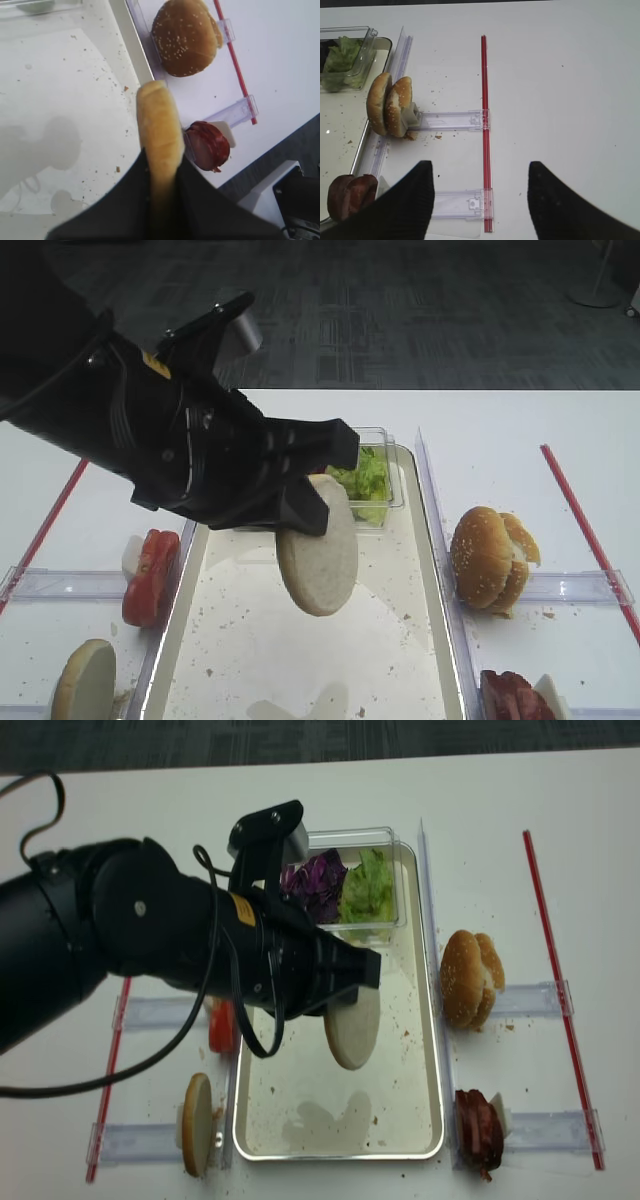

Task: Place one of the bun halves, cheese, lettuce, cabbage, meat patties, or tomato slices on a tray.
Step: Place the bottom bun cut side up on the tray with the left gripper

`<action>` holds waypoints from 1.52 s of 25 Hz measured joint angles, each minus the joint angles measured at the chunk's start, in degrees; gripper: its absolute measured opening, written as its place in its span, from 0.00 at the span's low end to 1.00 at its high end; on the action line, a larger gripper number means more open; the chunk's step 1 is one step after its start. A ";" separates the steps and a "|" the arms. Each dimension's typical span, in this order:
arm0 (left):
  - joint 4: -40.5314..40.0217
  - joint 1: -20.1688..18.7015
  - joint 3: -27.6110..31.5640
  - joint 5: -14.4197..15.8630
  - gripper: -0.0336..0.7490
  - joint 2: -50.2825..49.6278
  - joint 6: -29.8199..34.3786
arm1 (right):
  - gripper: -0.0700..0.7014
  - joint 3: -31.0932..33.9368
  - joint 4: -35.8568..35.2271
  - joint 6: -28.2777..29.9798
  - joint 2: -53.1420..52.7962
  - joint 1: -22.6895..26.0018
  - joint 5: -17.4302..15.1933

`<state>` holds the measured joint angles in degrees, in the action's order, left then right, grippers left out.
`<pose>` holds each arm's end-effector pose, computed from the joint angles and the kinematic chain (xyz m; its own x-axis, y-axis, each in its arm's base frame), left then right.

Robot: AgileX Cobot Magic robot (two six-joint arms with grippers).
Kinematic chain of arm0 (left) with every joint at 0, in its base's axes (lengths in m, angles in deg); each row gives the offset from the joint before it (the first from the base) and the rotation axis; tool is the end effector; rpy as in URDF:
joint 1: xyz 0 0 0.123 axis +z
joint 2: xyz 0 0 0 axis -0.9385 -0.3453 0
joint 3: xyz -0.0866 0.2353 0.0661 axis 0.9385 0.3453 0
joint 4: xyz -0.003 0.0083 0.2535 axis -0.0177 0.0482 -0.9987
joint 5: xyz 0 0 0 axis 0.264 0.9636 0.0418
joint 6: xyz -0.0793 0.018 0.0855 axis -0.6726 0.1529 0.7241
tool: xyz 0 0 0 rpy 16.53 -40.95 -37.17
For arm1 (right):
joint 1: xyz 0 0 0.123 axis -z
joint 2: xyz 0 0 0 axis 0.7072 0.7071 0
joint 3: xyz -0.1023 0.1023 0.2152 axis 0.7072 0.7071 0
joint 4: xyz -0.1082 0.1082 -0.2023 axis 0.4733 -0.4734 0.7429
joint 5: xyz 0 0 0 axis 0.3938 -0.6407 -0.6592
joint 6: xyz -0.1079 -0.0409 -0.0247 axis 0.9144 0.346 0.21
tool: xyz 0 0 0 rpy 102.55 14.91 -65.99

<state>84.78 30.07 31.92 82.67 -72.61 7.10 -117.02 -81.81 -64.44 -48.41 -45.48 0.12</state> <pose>0.2126 -0.2237 0.2397 -0.9099 0.0920 -0.4045 0.3184 0.7800 -0.5388 0.0427 0.0038 0.2536 -0.5206 0.0369 -0.8530 -0.0120 0.9987 0.0505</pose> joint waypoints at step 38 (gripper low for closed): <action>26.85 11.35 -0.27 0.87 0.77 -24.44 31.31 | 0.67 0.00 0.00 0.21 0.00 0.00 0.00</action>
<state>111.63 41.42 31.65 83.54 -97.06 38.40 -117.02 -81.81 -64.23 -48.41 -45.48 0.12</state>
